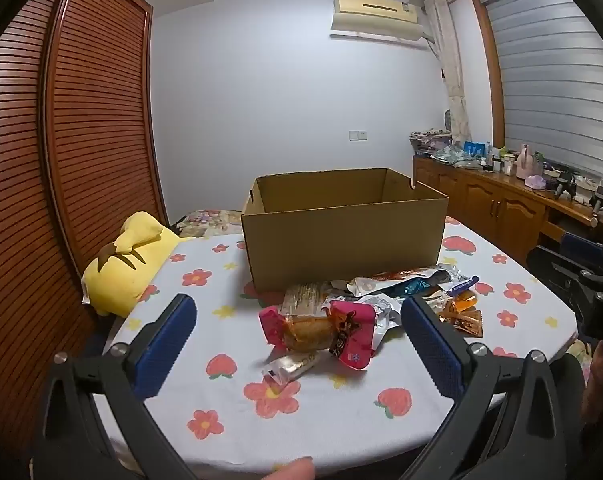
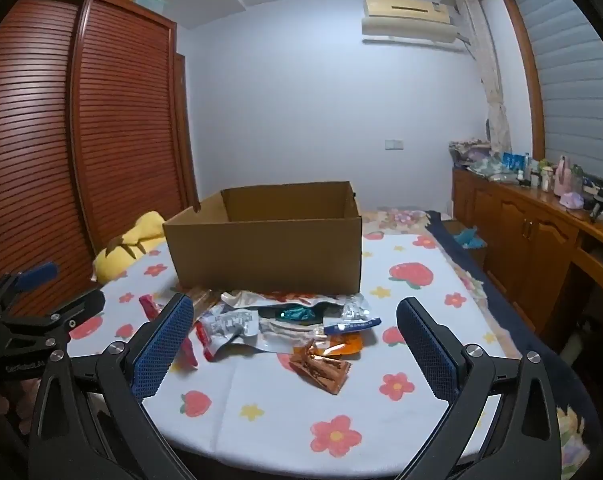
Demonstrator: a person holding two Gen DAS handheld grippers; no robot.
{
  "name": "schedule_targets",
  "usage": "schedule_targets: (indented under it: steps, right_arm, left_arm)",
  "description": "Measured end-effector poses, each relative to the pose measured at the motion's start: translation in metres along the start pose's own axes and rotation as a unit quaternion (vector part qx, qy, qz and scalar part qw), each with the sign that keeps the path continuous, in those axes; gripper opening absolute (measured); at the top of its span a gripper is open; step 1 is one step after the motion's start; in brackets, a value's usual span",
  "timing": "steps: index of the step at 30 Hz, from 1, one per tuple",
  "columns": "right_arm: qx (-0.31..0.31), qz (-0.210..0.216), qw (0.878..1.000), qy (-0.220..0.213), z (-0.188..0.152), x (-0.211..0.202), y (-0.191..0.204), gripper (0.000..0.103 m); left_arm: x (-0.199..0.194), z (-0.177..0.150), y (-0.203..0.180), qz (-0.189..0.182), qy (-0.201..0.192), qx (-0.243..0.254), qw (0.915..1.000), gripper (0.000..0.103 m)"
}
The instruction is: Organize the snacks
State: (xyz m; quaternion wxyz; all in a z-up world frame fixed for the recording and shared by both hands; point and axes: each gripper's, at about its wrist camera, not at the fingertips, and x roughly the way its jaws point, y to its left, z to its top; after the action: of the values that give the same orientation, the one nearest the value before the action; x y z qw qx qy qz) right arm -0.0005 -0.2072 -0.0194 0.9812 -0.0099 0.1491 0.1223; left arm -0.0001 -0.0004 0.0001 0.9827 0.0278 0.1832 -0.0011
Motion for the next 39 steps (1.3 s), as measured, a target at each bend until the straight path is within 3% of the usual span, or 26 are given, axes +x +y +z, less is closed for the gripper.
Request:
schedule_targets:
  steps: [39]
  right_arm:
    - [0.003, -0.003, 1.000, 0.007, -0.005, -0.003, -0.004, 0.103]
  left_arm:
    - [-0.003, -0.004, 0.003, 0.000, 0.000, -0.006, 1.0000, 0.103]
